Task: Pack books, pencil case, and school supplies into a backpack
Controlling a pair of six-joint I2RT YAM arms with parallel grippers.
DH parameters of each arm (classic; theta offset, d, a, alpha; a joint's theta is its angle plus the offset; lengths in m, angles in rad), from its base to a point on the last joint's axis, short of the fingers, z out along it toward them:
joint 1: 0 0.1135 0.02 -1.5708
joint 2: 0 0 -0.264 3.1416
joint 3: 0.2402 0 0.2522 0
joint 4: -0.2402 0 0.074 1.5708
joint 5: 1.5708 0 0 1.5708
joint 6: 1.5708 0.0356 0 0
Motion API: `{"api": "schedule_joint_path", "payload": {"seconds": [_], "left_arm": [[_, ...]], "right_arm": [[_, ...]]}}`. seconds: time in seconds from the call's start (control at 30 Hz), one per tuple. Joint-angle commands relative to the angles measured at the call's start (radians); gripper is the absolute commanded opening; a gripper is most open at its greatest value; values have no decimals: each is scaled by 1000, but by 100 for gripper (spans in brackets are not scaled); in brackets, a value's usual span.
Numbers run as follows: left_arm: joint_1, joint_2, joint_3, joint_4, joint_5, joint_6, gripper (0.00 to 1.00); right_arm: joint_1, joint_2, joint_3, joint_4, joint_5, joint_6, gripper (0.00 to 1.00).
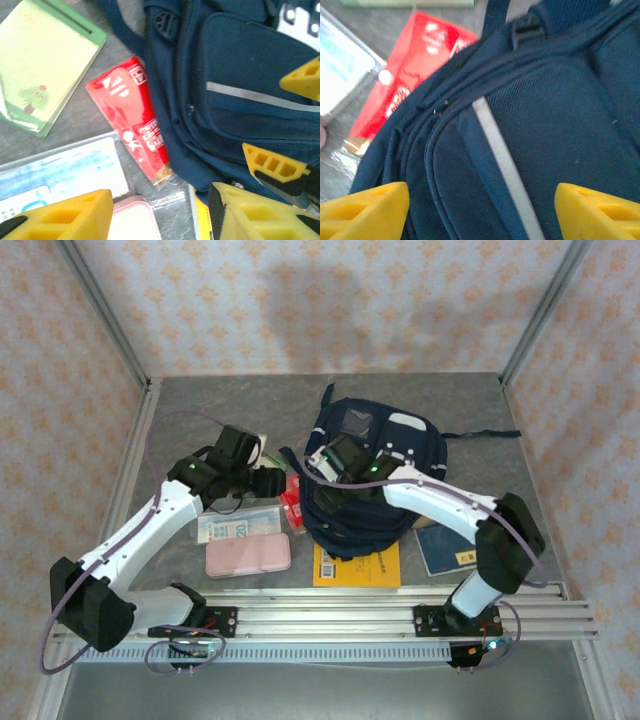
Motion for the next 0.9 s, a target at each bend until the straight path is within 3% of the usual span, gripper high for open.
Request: {"api": "schedule_joint_path", "payload": {"seconds": [0.0,0.2,0.4,0.47,0.57,0.67,0.87], "left_arm": [[8,-5,-35,26,22,-11,54],[13,9,-47,53,36,-8,54],[19,0,-58,57,34,7,54],[20,-4,-67,66,44,13,54],[18,-12,-73,75,62,28,54],[17,-24,-61,76,89,51,53],[-51,-11,10,40,61,132,53]], "right_arm": [[41,28,36,-68,152,-7,80],[62,122,65,-30,348,-9,78],[62,192,59,5,390,-16,68],[61,213,64,6,377,-18,57],[61,205,68,15,380,-23,23],[61,120,42,57,362,-62,2],[23,-32,55,36,215,-105,0]]}}
